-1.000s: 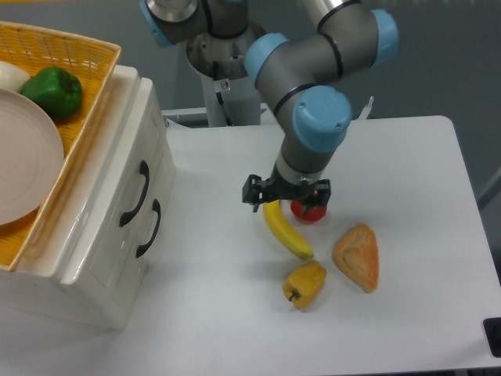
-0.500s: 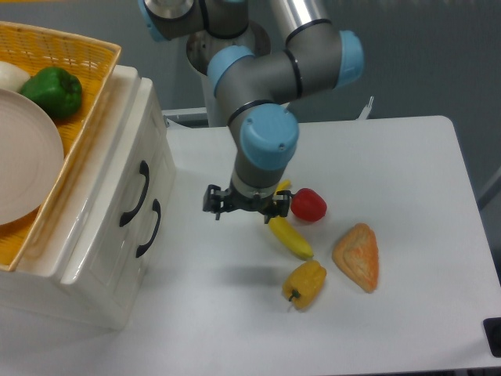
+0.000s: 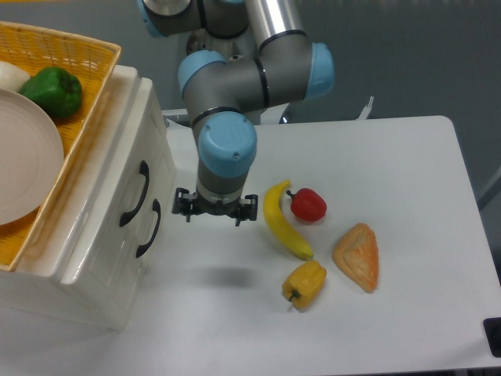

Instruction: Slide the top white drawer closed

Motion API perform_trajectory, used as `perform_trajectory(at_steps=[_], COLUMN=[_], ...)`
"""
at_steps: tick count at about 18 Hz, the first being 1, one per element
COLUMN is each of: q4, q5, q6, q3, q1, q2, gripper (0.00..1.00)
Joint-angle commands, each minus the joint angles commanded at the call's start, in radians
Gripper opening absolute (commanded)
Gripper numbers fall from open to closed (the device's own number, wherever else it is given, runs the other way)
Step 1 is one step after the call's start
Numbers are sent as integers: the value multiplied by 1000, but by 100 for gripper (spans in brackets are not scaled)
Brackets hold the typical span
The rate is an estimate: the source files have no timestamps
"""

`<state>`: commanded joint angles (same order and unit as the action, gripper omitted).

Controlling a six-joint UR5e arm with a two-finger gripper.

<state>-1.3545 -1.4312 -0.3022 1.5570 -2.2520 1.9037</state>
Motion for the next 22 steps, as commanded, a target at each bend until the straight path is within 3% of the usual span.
perform_trajectory(at_steps=[15, 22], q4=[-8, 0], q5=[5, -15], q6=[3, -61], q3=[3, -21], q1=[45, -141], q2=[-9, -20], gripper=[100, 100])
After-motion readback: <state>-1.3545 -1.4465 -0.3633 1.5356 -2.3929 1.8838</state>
